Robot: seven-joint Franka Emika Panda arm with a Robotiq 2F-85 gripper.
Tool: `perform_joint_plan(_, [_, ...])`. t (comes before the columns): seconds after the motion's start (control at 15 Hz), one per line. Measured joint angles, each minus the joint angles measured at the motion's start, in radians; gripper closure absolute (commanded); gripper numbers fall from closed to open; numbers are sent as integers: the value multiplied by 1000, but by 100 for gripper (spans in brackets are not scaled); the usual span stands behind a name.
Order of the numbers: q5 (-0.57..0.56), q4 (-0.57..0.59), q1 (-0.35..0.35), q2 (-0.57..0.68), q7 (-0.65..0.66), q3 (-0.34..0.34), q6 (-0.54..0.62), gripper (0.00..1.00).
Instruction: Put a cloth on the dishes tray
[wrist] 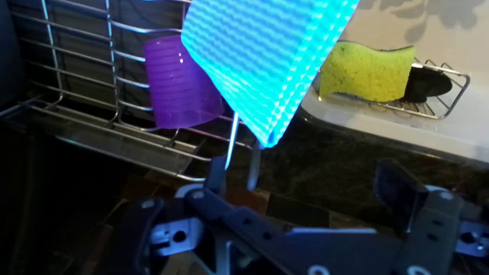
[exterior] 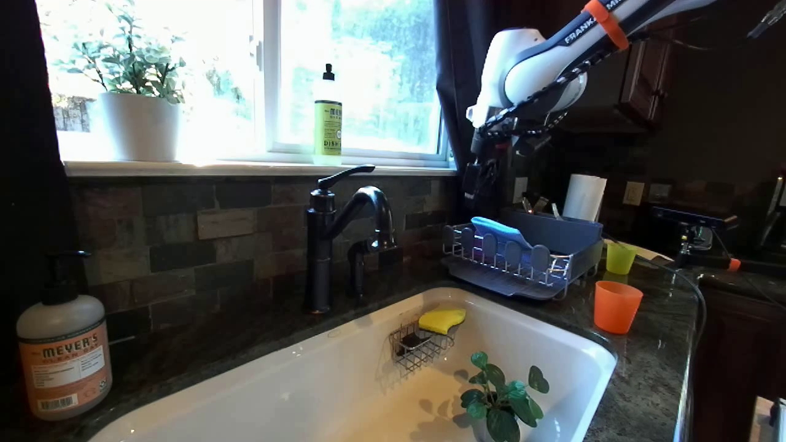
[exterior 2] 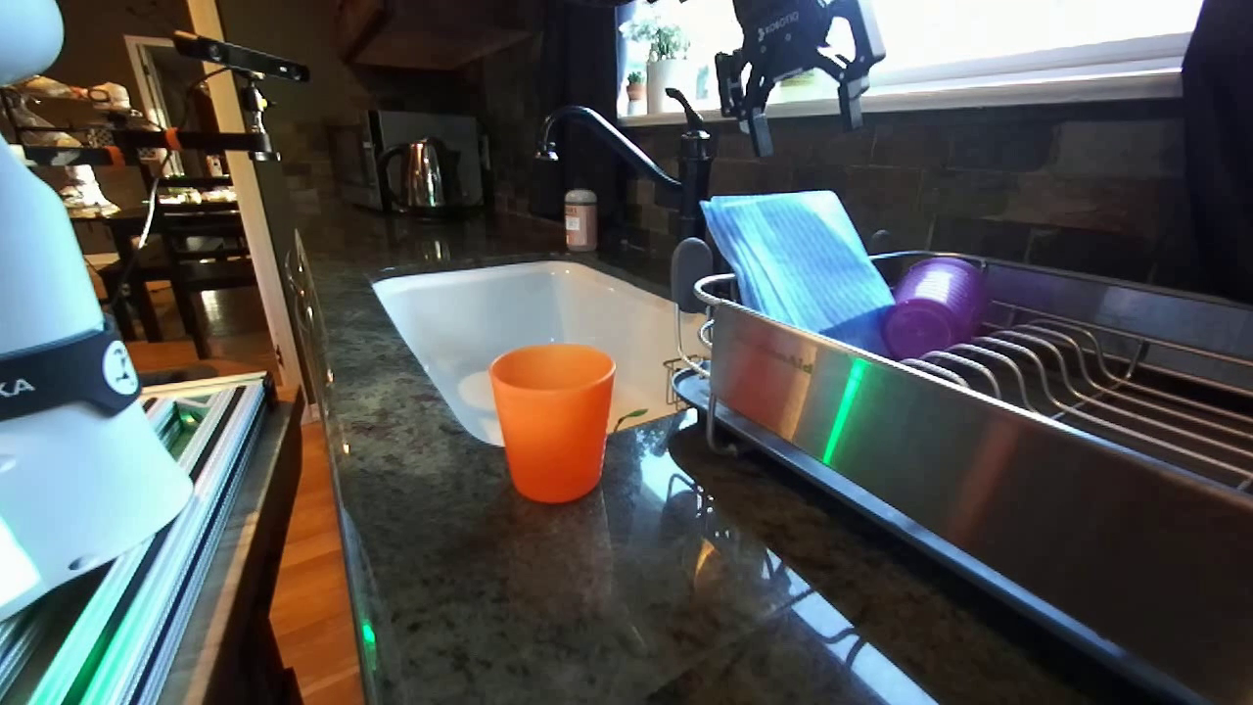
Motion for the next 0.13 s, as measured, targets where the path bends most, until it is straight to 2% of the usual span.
perform_joint_plan(0.13, [36, -2, -4, -48, -7, -6, 28, 0])
